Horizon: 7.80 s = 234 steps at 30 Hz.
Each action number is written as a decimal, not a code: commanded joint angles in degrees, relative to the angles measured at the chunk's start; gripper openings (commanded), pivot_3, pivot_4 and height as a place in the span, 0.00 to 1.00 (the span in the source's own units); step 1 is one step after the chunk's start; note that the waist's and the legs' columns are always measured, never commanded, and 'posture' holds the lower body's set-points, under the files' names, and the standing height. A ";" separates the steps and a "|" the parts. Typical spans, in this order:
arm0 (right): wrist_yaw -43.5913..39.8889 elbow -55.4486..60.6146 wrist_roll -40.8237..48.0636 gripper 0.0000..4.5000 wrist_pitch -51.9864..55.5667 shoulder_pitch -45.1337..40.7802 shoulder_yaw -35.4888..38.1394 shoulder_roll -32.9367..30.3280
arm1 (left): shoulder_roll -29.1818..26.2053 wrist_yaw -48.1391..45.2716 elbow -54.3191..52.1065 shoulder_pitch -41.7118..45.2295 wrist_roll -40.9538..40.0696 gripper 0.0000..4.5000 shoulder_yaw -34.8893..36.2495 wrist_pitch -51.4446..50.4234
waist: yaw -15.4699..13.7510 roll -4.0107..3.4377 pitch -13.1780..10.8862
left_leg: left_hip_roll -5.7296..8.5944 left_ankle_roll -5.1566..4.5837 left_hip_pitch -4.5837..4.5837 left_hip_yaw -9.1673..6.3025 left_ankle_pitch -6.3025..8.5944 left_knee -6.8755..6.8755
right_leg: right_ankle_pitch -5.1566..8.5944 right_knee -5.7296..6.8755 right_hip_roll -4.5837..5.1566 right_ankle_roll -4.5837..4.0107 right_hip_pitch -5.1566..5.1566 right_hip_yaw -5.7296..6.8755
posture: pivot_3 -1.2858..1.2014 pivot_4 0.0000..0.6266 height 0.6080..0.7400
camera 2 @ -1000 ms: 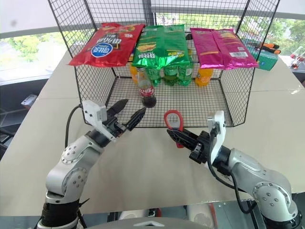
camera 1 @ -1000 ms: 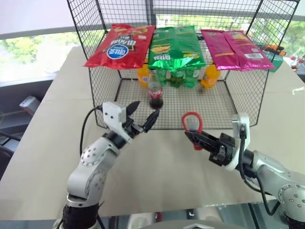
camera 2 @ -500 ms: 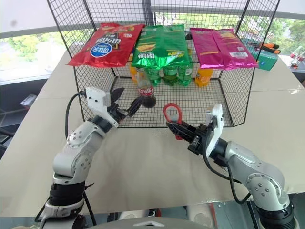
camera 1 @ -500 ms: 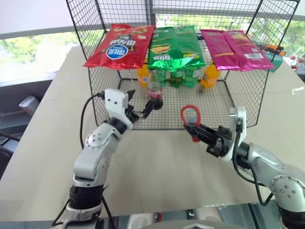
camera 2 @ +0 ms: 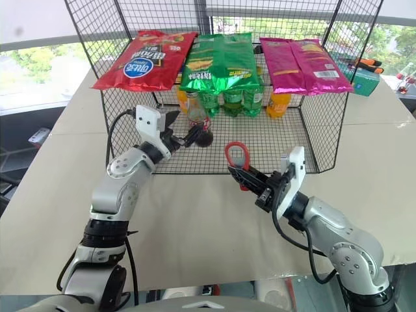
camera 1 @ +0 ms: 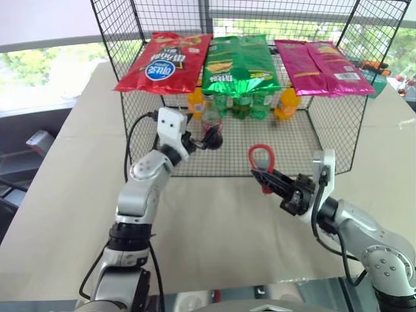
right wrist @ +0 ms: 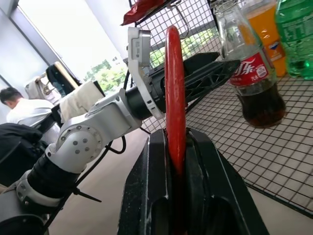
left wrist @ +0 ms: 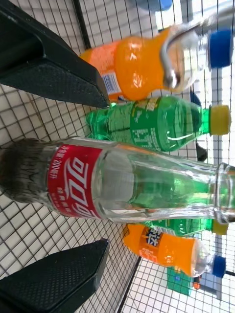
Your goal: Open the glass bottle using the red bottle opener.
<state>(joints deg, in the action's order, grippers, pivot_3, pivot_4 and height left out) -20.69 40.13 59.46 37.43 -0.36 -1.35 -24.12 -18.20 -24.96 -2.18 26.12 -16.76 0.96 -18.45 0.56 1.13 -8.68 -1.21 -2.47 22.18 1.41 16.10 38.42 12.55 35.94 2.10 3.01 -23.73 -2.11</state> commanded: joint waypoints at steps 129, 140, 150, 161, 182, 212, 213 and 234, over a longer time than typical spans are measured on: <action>18.14 -54.91 -97.08 0.00 -80.34 -16.69 -27.71 8.59 | -13.01 -26.58 -19.15 -8.08 -12.81 0.26 -2.90 -8.87 | 1.71 0.31 0.77 | -0.09 0.03 -1.97 1.08 -0.02 -0.04 | 0.23 0.65 0.03 -0.17 1.05 -1.03 | 0.52 0.24 1.00; 17.81 -52.29 -102.01 0.00 -79.81 -19.09 -27.64 5.76 | -13.14 -27.15 -17.22 -8.25 -11.48 0.26 -3.85 -6.91 | 1.78 0.26 0.80 | -0.11 0.04 -2.04 1.10 -0.02 -0.09 | 0.31 0.65 0.09 -0.04 1.01 -1.05 | 0.52 0.24 1.00; 21.33 -50.44 -105.70 0.00 -78.26 -19.95 -27.18 6.03 | -13.60 -27.50 -16.62 -8.59 -11.11 0.26 -4.12 -5.54 | 1.80 0.23 0.80 | -0.13 0.05 -2.06 1.10 -0.01 -0.15 | 0.34 0.62 0.39 0.00 1.00 -1.06 | 0.52 0.24 1.00; 15.22 -50.62 -99.43 0.00 -78.50 -17.65 -29.25 6.66 | -13.62 -27.45 -16.60 -8.02 -11.13 0.26 -4.62 -5.57 | 1.83 0.23 0.78 | -0.13 0.06 -2.04 1.04 0.00 -0.23 | 0.35 0.53 0.46 0.01 0.99 -1.23 | 0.52 0.24 1.00; 9.43 -48.90 -90.97 0.00 -77.78 -19.23 -28.04 6.00 | -12.79 -26.62 -16.46 -7.47 -10.58 0.26 -4.57 -5.22 | 1.75 0.16 0.74 | -0.12 0.05 -1.48 0.76 0.00 -0.63 | 0.20 -0.08 0.79 -0.22 0.68 -0.62 | 0.52 0.24 1.00; -4.20 -35.82 -91.61 0.00 -77.44 -32.37 -22.67 -7.66 | -16.00 -28.41 -14.54 -9.97 -7.30 0.26 -8.01 -3.43 | 1.51 -0.23 0.45 | -0.11 0.06 -1.46 0.62 0.00 -0.92 | 0.34 -0.13 1.11 0.00 0.64 -0.22 | 0.52 0.24 1.00; -5.26 -35.22 -90.88 0.00 -76.84 -32.99 -22.33 -7.96 | -15.98 -28.38 -14.31 -9.94 -7.24 0.26 -8.17 -3.15 | 1.49 -0.21 0.44 | -0.11 0.06 -1.46 0.62 0.00 -0.98 | 0.34 -0.15 1.09 -0.01 0.61 -0.18 | 0.52 0.24 1.00; -17.15 -3.77 -59.62 0.00 -28.50 -21.76 -7.69 -3.14 | -15.95 -28.48 -12.36 -12.21 -7.23 0.26 -8.98 4.06 | -0.40 -0.16 0.28 | -0.07 0.29 -0.15 0.34 -0.13 -1.26 | 0.27 -0.61 2.04 -0.48 -0.03 1.25 | 0.52 0.24 1.00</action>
<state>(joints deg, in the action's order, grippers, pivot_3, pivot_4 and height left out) -36.72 29.78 -5.55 0.84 -23.74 -11.58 -26.83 -32.09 -54.54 -19.39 16.92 -29.43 -6.44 -11.88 0.16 0.96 -8.40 -1.28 -2.18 22.06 1.74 15.97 37.11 12.82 35.28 4.16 2.52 -23.76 -0.85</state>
